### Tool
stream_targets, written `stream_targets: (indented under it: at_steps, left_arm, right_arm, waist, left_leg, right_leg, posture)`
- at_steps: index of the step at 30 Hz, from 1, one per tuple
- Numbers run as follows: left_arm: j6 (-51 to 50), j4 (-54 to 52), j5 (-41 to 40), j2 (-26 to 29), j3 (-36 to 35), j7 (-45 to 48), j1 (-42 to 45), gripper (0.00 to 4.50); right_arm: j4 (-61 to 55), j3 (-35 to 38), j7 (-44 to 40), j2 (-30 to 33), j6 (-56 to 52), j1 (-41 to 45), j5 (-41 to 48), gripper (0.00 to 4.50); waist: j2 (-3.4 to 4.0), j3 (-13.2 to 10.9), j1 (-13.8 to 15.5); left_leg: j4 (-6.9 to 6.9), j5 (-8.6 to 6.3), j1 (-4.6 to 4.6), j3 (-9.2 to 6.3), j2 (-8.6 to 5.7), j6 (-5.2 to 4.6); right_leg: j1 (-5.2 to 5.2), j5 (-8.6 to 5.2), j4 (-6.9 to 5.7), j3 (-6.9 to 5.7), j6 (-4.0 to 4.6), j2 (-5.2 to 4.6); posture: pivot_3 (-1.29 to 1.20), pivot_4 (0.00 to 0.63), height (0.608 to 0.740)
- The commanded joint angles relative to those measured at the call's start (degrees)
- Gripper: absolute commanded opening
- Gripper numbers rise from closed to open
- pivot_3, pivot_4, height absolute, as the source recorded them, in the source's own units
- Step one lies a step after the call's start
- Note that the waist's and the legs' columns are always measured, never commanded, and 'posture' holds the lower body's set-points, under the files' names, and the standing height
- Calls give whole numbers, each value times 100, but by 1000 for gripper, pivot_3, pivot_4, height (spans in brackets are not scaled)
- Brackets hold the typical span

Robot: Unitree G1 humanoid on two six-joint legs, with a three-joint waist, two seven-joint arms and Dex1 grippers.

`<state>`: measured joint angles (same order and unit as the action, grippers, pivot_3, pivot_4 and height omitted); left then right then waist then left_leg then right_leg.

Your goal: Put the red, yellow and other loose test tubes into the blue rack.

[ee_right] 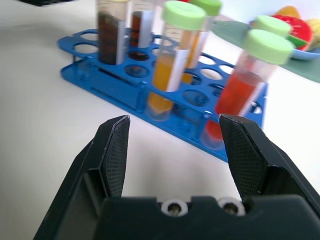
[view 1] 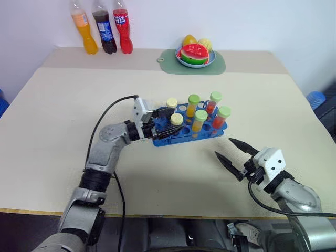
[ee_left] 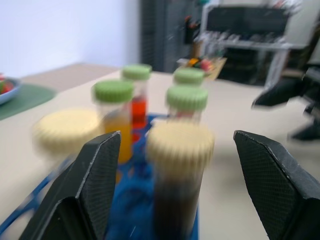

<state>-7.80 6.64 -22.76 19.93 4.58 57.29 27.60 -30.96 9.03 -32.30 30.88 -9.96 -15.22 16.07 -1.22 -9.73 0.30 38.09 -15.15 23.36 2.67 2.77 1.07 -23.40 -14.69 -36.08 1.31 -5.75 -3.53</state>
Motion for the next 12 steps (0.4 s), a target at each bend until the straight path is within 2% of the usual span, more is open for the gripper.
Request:
stream_targets:
  at_steps: [1, 7, 12]
  left_arm:
    - [86, -475, -400, 230, -589, 44, -397, 3681]
    - [-85, -1000, -541, 1172, -1199, 279, -1393, 3681]
    - [-957, -1654, -919, 1922, -1535, 349, -2010, 3681]
  right_arm:
    - [87, 361, 34, -60, 46, -143, 150, 3164]
    - [173, 920, -43, -149, 211, -735, 366, 3164]
    - [80, 1208, -150, -141, 190, -1052, 572, 3164]
  waist:
    - [0, 0, 11]
    - [3, -1, 25]
    - [4, -1, 24]
  left_leg:
    - [0, 0, 0, 1, 0, 0]
    - [-4, 0, 0, 4, 1, 0]
    - [-4, -1, -1, 7, 8, 1]
  right_leg:
    - [0, 0, 0, 0, 0, -1]
    - [-2, -1, 0, 0, 2, -5]
    - [-3, -2, 1, 0, 4, -12]
  posture:
    - [0, 150, 740]
    - [0, 150, 740]
    - [0, 150, 740]
